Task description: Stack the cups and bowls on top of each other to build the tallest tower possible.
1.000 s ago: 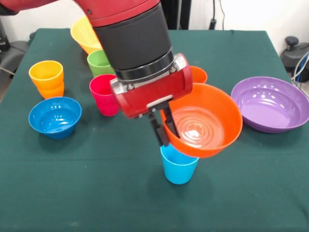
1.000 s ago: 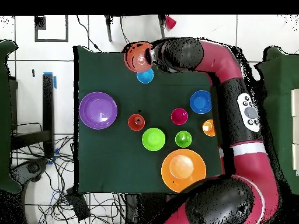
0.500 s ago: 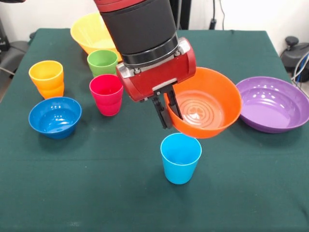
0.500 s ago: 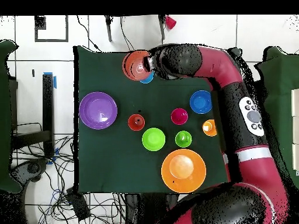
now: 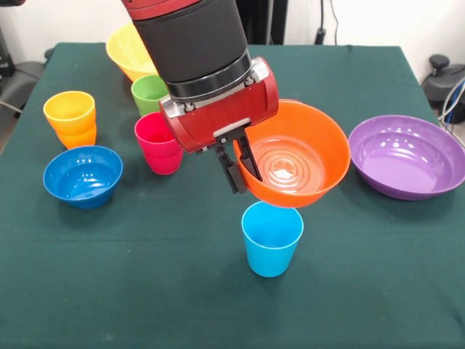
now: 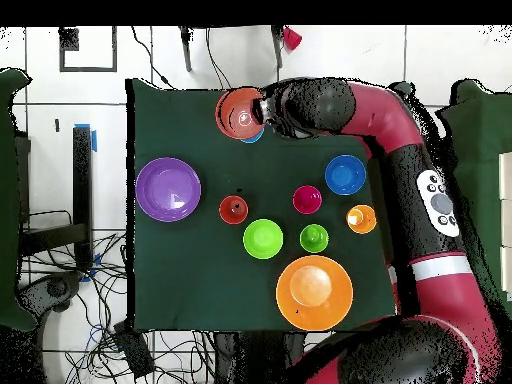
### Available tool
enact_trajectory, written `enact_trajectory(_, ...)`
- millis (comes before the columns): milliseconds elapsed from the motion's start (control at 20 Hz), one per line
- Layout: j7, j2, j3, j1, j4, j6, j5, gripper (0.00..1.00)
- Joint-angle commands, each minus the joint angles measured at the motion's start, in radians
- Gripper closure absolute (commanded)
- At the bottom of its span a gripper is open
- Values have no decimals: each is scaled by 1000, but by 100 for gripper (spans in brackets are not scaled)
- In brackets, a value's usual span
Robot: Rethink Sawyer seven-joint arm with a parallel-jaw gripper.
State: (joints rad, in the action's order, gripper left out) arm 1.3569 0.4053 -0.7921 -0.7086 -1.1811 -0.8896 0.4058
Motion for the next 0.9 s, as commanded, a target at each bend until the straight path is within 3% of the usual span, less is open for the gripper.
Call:
enact_trajectory(50,-148,-49,-27,8,10,26,9,100)
enact_trajectory(900,-145,-70,-33,20,36,40,27,100)
